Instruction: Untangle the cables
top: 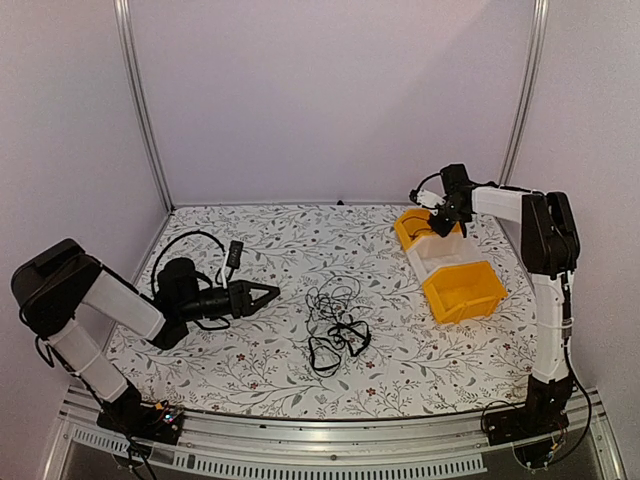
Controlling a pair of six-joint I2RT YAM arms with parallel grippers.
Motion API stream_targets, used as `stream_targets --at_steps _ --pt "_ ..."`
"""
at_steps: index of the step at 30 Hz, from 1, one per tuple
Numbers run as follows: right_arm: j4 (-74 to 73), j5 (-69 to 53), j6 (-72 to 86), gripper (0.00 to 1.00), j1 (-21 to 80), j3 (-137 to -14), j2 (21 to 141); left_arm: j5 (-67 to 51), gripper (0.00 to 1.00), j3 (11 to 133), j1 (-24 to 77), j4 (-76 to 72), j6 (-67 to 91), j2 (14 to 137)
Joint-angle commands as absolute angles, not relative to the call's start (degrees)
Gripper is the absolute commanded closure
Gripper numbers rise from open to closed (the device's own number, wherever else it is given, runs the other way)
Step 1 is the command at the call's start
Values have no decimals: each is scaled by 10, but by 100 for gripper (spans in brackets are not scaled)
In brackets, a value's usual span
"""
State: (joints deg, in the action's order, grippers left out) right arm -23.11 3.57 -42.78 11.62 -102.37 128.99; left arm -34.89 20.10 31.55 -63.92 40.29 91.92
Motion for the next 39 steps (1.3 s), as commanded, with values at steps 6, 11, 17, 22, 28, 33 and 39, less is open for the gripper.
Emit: stream_targets --at_steps 6,11,17,22,28,33,39 --pt "-284 39 -406 72 115 -1025 1251 -291 64 268 355 -455 328 867" --pt "-298 8 -378 52 117 -961 1139 -185 62 343 394 -267 253 834" --pt "-285 -90 -333 45 133 -856 1001 -109 62 424 436 -125 191 849" --pt "-250 -258 -314 48 178 -746 928 -89 62 447 462 -70 191 863" --pt "-207 -307 -361 50 292 -630 912 -135 54 417 511 -43 168 850" --pt "-208 -295 -384 51 353 -617 946 -114 52 411 548 -43 155 876" --pt "-211 -331 -372 51 367 -616 976 -40 54 449 571 -2 86 932"
